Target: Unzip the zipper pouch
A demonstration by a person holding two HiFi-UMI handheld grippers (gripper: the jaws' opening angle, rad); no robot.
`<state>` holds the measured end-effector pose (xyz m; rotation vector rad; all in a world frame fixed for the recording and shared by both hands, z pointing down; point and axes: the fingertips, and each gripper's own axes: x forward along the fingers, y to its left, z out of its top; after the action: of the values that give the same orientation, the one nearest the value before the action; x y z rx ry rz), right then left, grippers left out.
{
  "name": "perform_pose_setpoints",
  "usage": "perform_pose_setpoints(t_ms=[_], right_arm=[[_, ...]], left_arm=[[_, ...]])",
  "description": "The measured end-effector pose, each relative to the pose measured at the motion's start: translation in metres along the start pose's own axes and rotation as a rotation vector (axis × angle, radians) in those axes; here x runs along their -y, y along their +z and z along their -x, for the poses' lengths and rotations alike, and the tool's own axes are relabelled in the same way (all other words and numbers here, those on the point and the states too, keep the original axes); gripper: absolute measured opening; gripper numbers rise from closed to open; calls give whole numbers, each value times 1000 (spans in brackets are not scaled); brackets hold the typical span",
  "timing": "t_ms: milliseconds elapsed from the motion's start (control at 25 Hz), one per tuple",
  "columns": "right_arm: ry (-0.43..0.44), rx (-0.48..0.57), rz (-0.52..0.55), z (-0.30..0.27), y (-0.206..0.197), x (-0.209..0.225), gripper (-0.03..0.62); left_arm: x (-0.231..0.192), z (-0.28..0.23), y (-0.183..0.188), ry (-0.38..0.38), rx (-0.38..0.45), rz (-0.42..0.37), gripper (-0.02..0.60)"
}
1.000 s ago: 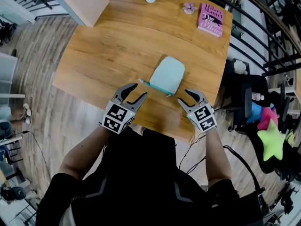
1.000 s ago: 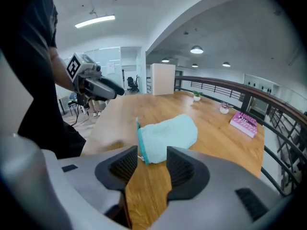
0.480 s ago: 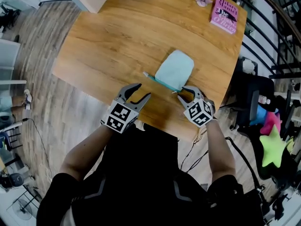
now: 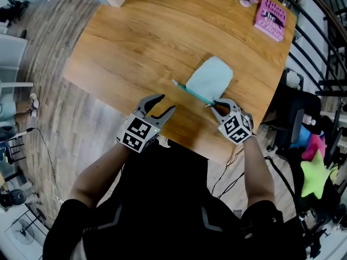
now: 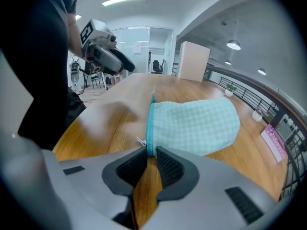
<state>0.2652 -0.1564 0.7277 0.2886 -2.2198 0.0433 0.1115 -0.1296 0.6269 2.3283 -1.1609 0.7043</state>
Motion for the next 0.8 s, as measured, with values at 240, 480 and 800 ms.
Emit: perform_pose_setpoints(t_ms=[240,480,800], right_arm=[[66,42,-124,1,12,-6,61],[74,123,-287,19,48,-5,58],[9,222,-438,52,106,4,54]], left_arm=[[1,3,8,-19,10,-16,218],[1,15,29,-49,28,-50,204],[-2,31,67,-154,91,-133,201]])
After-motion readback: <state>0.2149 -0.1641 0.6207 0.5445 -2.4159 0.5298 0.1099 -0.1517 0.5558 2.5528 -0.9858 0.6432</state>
